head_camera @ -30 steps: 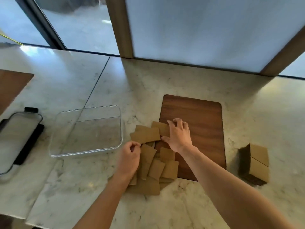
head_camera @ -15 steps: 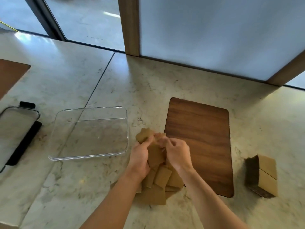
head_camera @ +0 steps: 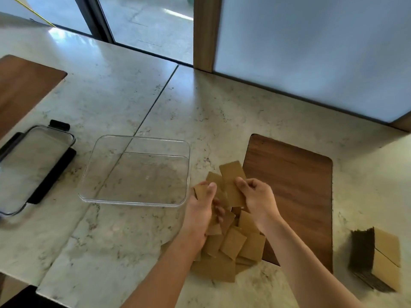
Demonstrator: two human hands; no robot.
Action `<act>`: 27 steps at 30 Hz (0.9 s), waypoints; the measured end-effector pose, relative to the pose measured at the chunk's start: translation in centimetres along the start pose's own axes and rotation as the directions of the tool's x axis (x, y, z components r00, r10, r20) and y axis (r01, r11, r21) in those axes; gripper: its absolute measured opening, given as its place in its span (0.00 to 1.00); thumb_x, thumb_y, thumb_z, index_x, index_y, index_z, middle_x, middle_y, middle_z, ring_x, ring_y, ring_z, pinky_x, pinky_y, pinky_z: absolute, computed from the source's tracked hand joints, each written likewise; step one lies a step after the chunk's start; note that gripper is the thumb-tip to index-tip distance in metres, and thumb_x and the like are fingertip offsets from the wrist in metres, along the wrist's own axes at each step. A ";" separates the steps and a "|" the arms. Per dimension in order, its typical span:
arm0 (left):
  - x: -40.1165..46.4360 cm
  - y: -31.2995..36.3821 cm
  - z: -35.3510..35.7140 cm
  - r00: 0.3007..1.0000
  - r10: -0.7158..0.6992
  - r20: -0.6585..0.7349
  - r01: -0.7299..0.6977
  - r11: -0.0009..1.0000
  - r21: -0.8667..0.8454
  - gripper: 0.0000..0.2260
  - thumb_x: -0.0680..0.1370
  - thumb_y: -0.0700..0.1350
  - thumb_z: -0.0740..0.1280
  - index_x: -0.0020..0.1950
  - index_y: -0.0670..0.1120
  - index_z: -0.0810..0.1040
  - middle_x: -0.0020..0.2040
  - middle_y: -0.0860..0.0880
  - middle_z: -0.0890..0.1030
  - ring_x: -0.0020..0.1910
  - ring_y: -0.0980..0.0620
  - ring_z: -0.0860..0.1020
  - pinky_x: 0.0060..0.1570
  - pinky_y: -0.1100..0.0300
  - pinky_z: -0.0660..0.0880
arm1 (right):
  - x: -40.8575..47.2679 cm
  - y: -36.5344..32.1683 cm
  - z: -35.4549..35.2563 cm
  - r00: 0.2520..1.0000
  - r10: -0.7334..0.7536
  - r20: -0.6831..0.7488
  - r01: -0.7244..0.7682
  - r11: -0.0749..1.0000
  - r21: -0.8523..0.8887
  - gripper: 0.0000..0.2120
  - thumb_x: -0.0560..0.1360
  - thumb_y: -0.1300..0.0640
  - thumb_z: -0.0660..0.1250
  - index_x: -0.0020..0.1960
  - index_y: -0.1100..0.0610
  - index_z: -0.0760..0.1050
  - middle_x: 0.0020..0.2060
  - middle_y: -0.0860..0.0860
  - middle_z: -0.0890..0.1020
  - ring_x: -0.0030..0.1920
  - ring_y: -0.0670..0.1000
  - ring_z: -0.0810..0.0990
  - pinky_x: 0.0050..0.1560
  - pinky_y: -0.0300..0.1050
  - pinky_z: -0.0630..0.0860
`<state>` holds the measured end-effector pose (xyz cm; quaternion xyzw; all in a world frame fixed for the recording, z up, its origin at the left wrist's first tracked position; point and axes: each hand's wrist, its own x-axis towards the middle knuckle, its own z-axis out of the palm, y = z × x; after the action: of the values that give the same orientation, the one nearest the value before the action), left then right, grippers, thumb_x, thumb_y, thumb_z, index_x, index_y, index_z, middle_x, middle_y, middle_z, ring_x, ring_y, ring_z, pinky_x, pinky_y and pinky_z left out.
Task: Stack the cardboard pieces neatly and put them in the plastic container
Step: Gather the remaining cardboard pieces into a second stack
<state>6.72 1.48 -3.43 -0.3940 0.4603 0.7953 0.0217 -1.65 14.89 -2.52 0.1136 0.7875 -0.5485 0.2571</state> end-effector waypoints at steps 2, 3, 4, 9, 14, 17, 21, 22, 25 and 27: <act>0.3 0.0 0.6 0.998 0.070 -0.003 -0.069 0.991 0.112 0.08 0.79 0.52 0.73 0.58 0.54 0.83 0.47 0.50 0.88 0.46 0.50 0.87 0.46 0.53 0.84 | -0.9 0.5 1.8 0.992 -0.088 0.093 0.106 0.973 -0.206 0.15 0.82 0.46 0.67 0.46 0.55 0.84 0.37 0.52 0.88 0.38 0.54 0.86 0.39 0.53 0.85; 0.1 0.0 0.8 0.997 0.083 -0.001 -0.082 0.991 0.110 0.05 0.81 0.47 0.71 0.55 0.54 0.85 0.49 0.49 0.89 0.49 0.51 0.87 0.51 0.51 0.84 | -1.0 0.7 2.4 0.986 -0.139 0.092 0.161 0.941 -0.299 0.16 0.83 0.48 0.65 0.44 0.54 0.85 0.34 0.50 0.87 0.33 0.52 0.84 0.34 0.51 0.83; 0.0 -0.1 0.8 0.998 0.061 0.005 -0.061 0.994 0.089 0.09 0.83 0.42 0.68 0.51 0.53 0.87 0.49 0.47 0.89 0.49 0.50 0.87 0.52 0.49 0.84 | -0.6 0.6 2.5 0.982 -0.180 0.051 0.187 0.924 -0.332 0.17 0.83 0.49 0.64 0.42 0.53 0.85 0.32 0.47 0.86 0.28 0.47 0.81 0.28 0.44 0.78; -1.1 -1.0 -0.9 0.996 -0.073 0.059 0.079 0.991 -0.110 0.23 0.80 0.34 0.58 0.66 0.58 0.78 0.49 0.36 0.87 0.41 0.36 0.85 0.43 0.42 0.84 | 1.0 0.1 2.5 0.968 -0.208 0.139 0.249 0.742 -0.623 0.19 0.78 0.39 0.69 0.62 0.51 0.76 0.54 0.47 0.80 0.53 0.47 0.80 0.53 0.46 0.80; -3.2 -2.1 -3.6 0.988 -0.021 0.150 0.036 0.995 -0.097 0.21 0.81 0.34 0.59 0.58 0.59 0.82 0.42 0.40 0.80 0.33 0.44 0.79 0.30 0.54 0.76 | 0.4 0.7 2.8 0.943 -0.298 0.150 0.316 0.653 -0.689 0.24 0.76 0.37 0.69 0.65 0.50 0.72 0.56 0.47 0.78 0.57 0.48 0.75 0.61 0.49 0.76; -4.4 -2.6 -5.8 0.997 0.019 0.079 -0.012 0.995 -0.095 0.18 0.82 0.33 0.60 0.52 0.56 0.82 0.43 0.39 0.80 0.33 0.43 0.80 0.28 0.53 0.75 | -0.1 1.0 1.1 0.917 -0.398 -0.021 0.325 0.779 -0.536 0.11 0.82 0.43 0.64 0.57 0.49 0.77 0.51 0.46 0.81 0.50 0.46 0.78 0.53 0.47 0.78; -4.9 -2.6 -7.8 0.999 0.024 -0.038 -0.029 0.990 -0.136 0.17 0.82 0.33 0.61 0.49 0.53 0.82 0.40 0.40 0.80 0.31 0.43 0.79 0.25 0.55 0.73 | -1.6 2.5 1.2 0.887 -0.409 0.216 0.452 0.667 -0.593 0.04 0.82 0.48 0.66 0.51 0.47 0.78 0.45 0.43 0.79 0.46 0.45 0.78 0.47 0.41 0.73; -5.1 -2.5 -7.9 0.998 0.035 -0.058 -0.042 0.990 -0.136 0.15 0.82 0.33 0.61 0.50 0.53 0.81 0.40 0.40 0.80 0.31 0.43 0.79 0.25 0.55 0.74 | -2.1 2.8 1.4 0.881 -0.408 0.241 0.465 0.648 -0.604 0.04 0.82 0.48 0.66 0.51 0.47 0.78 0.44 0.41 0.78 0.47 0.47 0.78 0.48 0.41 0.73; -5.8 -2.5 -8.1 0.989 0.093 -0.117 -0.108 0.985 -0.132 0.16 0.81 0.34 0.62 0.49 0.53 0.82 0.40 0.39 0.79 0.30 0.42 0.79 0.24 0.56 0.74 | -3.1 3.4 1.9 0.883 -0.409 0.229 0.459 0.653 -0.603 0.08 0.81 0.47 0.67 0.54 0.50 0.78 0.47 0.44 0.76 0.52 0.50 0.77 0.56 0.48 0.76; -6.4 -2.7 -8.3 0.983 0.107 -0.148 -0.128 0.982 -0.140 0.14 0.81 0.34 0.62 0.51 0.52 0.81 0.39 0.39 0.79 0.30 0.42 0.79 0.24 0.56 0.74 | -3.7 3.9 2.1 0.899 -0.374 0.228 0.420 0.588 -0.691 0.22 0.78 0.39 0.67 0.64 0.53 0.77 0.57 0.51 0.76 0.62 0.54 0.73 0.64 0.51 0.74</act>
<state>17.25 -1.11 -3.41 -0.4214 0.4225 0.7976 -0.0874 3.88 14.75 -4.23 -0.1920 0.9360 -0.2380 0.1746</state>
